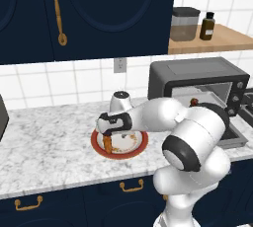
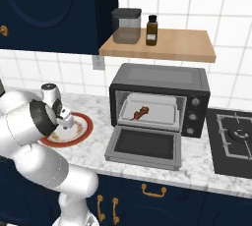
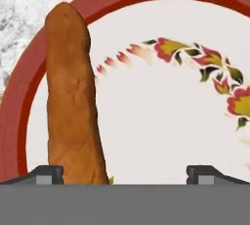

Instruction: Pick up the kebab skewer and baguette bread, and place them inside the toaster oven. Close the toaster oven door and start by setting the timer.

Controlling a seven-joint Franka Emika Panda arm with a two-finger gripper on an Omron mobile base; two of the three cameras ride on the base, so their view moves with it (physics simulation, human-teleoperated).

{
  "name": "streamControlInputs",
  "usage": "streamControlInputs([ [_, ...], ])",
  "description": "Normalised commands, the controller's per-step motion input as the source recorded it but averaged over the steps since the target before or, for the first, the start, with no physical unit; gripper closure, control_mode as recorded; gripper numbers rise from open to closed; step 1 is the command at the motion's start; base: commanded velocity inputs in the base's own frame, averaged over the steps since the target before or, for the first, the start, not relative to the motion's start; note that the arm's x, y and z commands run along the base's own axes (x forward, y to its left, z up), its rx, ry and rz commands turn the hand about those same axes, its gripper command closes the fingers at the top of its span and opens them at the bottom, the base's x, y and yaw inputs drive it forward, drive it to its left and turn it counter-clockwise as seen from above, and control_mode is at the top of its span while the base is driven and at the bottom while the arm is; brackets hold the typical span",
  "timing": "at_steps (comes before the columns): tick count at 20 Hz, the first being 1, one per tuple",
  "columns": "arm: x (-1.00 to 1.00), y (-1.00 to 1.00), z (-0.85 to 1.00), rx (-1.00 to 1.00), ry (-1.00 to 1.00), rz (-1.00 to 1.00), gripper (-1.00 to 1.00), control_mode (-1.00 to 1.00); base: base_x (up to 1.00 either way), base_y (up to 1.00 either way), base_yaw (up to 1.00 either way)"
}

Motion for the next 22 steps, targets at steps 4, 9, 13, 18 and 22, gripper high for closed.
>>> streamControlInputs([
  [4, 0.26, 0.41, -0.22, 0.01, 0.13, 0.0, -1.0, -1.0, 0.0, 0.0, 0.0],
  [9, 0.0, 0.14, -0.2, 0.0, 0.07, 0.0, -1.0, -1.0, 0.0, 0.0, 0.0],
  [13, 0.0, 0.0, -0.36, 0.0, 0.01, 0.0, -1.0, -1.0, 0.0, 0.0, 0.0],
  [18, -0.4, -0.09, -0.2, 0.0, 0.01, 0.0, 1.0, -1.0, 0.0, 0.0, 0.0],
  [22, -0.61, -0.37, 0.0, 0.0, 0.0, 0.11, 1.0, -1.0, 0.0, 0.0, 0.0],
])
